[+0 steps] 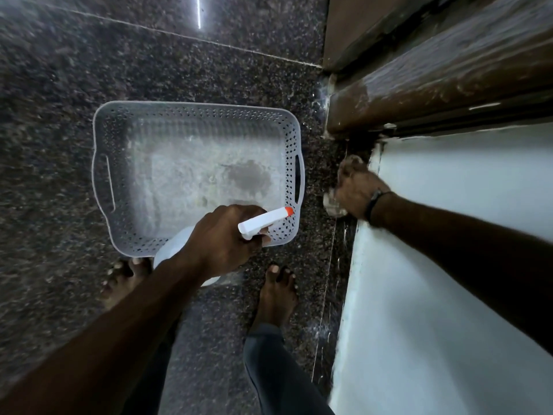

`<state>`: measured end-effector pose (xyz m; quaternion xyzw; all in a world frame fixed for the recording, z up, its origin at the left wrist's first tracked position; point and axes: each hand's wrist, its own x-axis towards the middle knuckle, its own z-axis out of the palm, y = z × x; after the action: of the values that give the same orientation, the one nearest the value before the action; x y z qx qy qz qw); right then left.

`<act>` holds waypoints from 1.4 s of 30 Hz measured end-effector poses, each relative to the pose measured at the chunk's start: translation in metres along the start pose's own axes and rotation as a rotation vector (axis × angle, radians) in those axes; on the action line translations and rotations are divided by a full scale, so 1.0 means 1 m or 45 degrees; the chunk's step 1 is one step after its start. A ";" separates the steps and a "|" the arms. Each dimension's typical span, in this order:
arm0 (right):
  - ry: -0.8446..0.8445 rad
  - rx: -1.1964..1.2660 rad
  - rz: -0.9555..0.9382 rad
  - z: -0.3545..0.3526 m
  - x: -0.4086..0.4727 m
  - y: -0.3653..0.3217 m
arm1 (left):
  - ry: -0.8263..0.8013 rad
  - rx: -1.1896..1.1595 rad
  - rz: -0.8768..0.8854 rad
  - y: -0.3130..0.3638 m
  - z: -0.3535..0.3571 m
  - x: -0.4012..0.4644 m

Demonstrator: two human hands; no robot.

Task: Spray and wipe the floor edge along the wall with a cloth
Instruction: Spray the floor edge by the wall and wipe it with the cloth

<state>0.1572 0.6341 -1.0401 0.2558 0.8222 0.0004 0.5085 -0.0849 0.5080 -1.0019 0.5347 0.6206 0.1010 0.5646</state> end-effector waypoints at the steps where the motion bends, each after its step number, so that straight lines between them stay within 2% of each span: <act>1: -0.050 -0.030 -0.095 0.002 0.001 -0.006 | 0.000 0.004 0.005 -0.003 0.000 -0.002; 3: -0.143 0.032 -0.135 0.005 0.002 -0.012 | 0.000 0.001 0.006 -0.009 0.000 -0.006; 5: -0.063 -0.038 -0.031 0.009 0.003 -0.017 | -0.005 -0.042 -0.009 -0.012 0.000 -0.012; 7: -0.056 -0.090 -0.043 0.012 -0.004 -0.028 | -0.001 -0.046 -0.021 -0.014 -0.002 -0.017; 10: -0.201 0.124 -0.098 0.012 -0.012 -0.033 | -0.026 -0.024 -0.037 -0.014 -0.003 -0.021; 13: -0.066 -0.013 0.018 0.012 -0.016 -0.033 | -0.033 -0.018 -0.039 -0.011 -0.003 -0.024; 14: -0.101 -0.034 0.018 0.012 -0.018 -0.036 | -0.046 -0.010 -0.041 -0.010 -0.003 -0.025; 16: -0.229 0.152 -0.035 0.007 -0.024 -0.044 | -0.065 0.028 -0.029 -0.009 -0.001 -0.026; 19: -0.433 0.758 0.087 -0.011 -0.021 -0.035 | -0.089 0.084 -0.003 -0.008 0.002 -0.029; 20: -0.409 0.912 0.166 -0.009 -0.016 -0.028 | -0.109 0.094 -0.004 -0.005 0.003 -0.031; 22: -0.230 1.090 0.325 -0.005 -0.010 -0.012 | -0.143 0.119 0.000 -0.002 0.007 -0.032; 25: -0.006 1.177 0.403 -0.011 -0.007 0.010 | -0.110 0.168 0.009 0.000 0.014 -0.036; 29: 0.055 0.969 0.249 -0.025 -0.013 0.019 | -0.091 0.170 0.044 0.003 0.020 -0.040; 33: -0.007 0.347 -0.046 -0.017 -0.025 -0.016 | -0.079 0.136 0.024 -0.004 0.019 -0.044; 36: -0.119 0.014 -0.105 0.021 -0.033 -0.047 | -0.089 0.117 0.001 -0.012 0.020 -0.047; 39: -0.264 0.017 -0.232 0.037 -0.036 -0.070 | -0.107 0.096 -0.006 -0.022 0.018 -0.054; 42: -0.193 -0.008 -0.123 0.043 -0.038 -0.082 | -0.118 0.066 -0.039 -0.031 0.018 -0.061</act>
<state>0.1718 0.5355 -1.0507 0.2136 0.7928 -0.0408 0.5694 -0.1002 0.4391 -0.9946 0.5438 0.6043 0.0514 0.5801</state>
